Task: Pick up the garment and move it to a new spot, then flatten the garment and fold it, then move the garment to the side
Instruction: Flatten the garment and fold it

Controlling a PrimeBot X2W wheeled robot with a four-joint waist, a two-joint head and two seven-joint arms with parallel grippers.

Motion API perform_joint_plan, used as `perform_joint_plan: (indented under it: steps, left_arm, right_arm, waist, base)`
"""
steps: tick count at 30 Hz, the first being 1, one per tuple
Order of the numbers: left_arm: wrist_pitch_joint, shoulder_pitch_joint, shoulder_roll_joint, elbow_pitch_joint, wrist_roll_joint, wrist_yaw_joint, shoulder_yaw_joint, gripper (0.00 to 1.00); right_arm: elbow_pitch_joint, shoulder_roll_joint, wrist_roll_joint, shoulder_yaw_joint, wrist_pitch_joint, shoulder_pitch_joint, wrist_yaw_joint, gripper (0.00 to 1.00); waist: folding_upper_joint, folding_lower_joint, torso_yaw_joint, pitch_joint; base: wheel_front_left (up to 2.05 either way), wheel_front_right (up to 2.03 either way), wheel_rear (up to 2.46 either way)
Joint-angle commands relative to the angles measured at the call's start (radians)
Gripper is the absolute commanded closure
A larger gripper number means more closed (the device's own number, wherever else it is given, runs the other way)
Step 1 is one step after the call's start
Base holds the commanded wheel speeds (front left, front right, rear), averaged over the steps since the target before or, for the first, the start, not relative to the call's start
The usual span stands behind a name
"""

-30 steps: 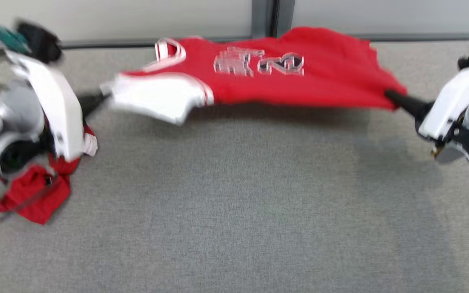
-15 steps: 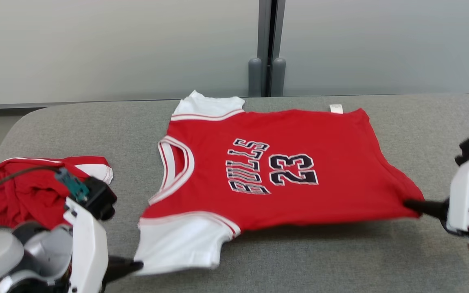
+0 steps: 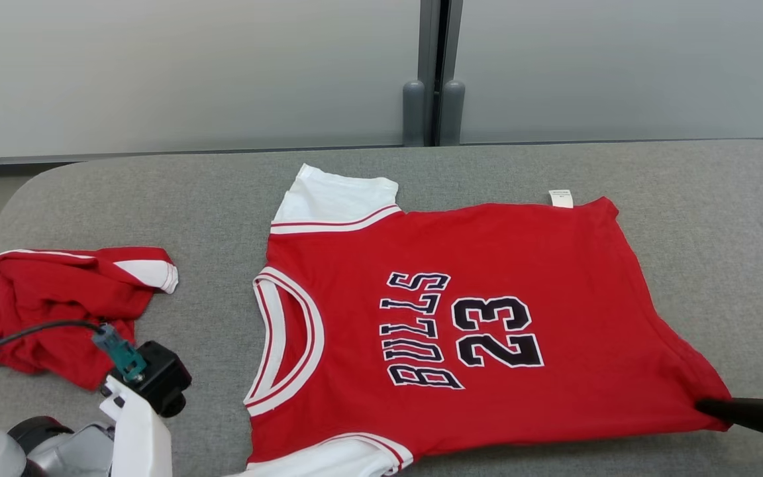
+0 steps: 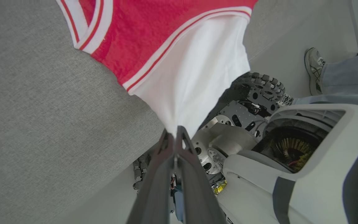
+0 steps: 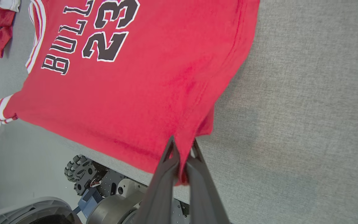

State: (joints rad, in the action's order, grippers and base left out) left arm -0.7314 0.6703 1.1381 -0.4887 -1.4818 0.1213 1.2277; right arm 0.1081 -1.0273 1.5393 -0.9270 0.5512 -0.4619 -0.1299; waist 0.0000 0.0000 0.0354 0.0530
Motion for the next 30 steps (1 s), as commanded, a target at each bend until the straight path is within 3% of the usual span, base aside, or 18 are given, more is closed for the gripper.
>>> perform_joint_plan:
  steps: [1,10,14,21,30]
  left_arm:
    - [-0.018,0.025,-0.007,0.014,-0.017,0.000,-0.012,1.00]
    - [-0.149,0.147,-0.080,0.173,-0.074,-0.031,-0.051,1.00]
    - [-0.183,0.206,-0.147,0.273,-0.065,-0.053,-0.064,1.00]
    - [-0.193,0.298,-0.262,0.446,0.002,-0.102,-0.066,1.00]
    - [-0.169,0.363,-0.366,0.647,0.076,-0.186,-0.053,1.00]
  right_arm:
    - [-0.003,-0.005,-0.008,0.009,-0.001,-0.011,-0.002,1.00]
    - [0.033,0.025,0.010,0.035,0.079,-0.088,-0.002,1.00]
    - [0.076,0.047,-0.007,0.036,0.117,-0.133,-0.002,1.00]
    - [0.143,0.123,-0.030,0.051,0.160,-0.218,-0.002,1.00]
    - [0.235,0.225,-0.068,0.068,0.188,-0.295,-0.002,1.00]
  waist:
    - [0.0000,0.0000,-0.004,0.012]
    - [0.0000,0.0000,-0.004,0.079]
    - [0.0000,0.0000,-0.006,0.114]
    - [0.0000,0.0000,-0.025,0.180]
    - [0.0000,0.0000,-0.048,0.239]
  base:
    - [0.00,0.00,0.00]
    - [0.00,0.00,0.00]
    - [0.00,0.00,0.00]
    - [0.00,0.00,0.00]
    - [0.00,0.00,0.00]
